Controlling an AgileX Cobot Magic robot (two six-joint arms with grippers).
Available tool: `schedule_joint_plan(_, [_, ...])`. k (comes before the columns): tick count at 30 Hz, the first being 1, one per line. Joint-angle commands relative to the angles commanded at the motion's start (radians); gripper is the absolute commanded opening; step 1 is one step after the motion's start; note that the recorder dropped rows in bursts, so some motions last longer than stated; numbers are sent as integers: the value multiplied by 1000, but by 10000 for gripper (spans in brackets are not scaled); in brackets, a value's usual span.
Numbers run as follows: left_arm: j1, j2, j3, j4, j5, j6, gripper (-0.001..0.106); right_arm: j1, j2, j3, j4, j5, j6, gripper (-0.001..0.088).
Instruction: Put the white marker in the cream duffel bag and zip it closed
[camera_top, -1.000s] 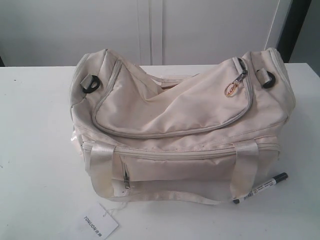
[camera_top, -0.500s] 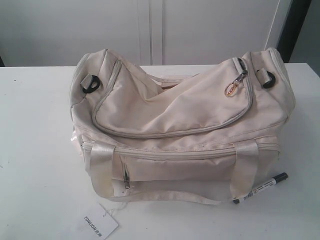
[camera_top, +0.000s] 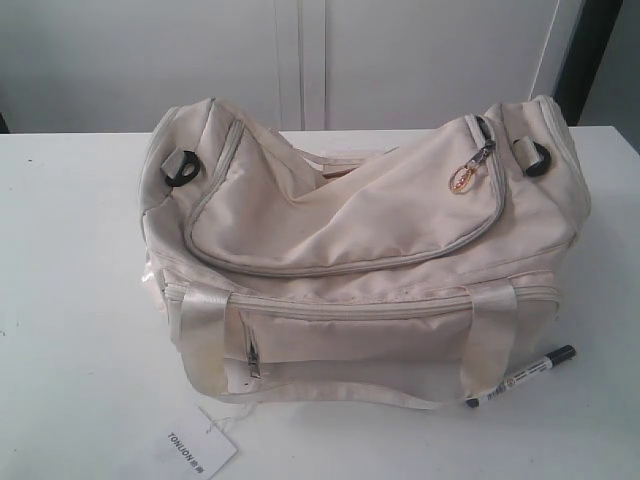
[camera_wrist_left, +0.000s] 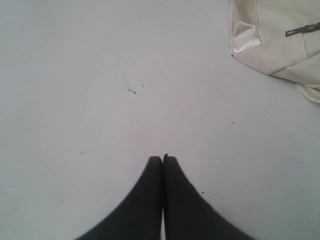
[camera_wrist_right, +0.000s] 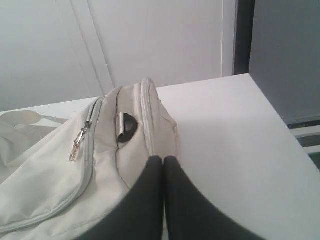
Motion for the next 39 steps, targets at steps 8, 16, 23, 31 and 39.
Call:
schedule_joint_plan(8, [0, 0, 0, 0, 0, 0, 0, 0, 204, -151, 2, 83, -2, 0])
schedule_joint_plan(16, [0, 0, 0, 0, 0, 0, 0, 0, 373, -250, 52, 114, -49, 0])
schedule_joint_plan(23, [0, 0, 0, 0, 0, 0, 0, 0, 510, -309, 92, 141, -81, 0])
schedule_joint_plan(31, [0, 0, 0, 0, 0, 0, 0, 0, 654, -380, 283, 149, -290, 0])
schedule_joint_plan(39, [0, 0, 0, 0, 0, 0, 0, 0, 755, -440, 358, 147, -340, 0])
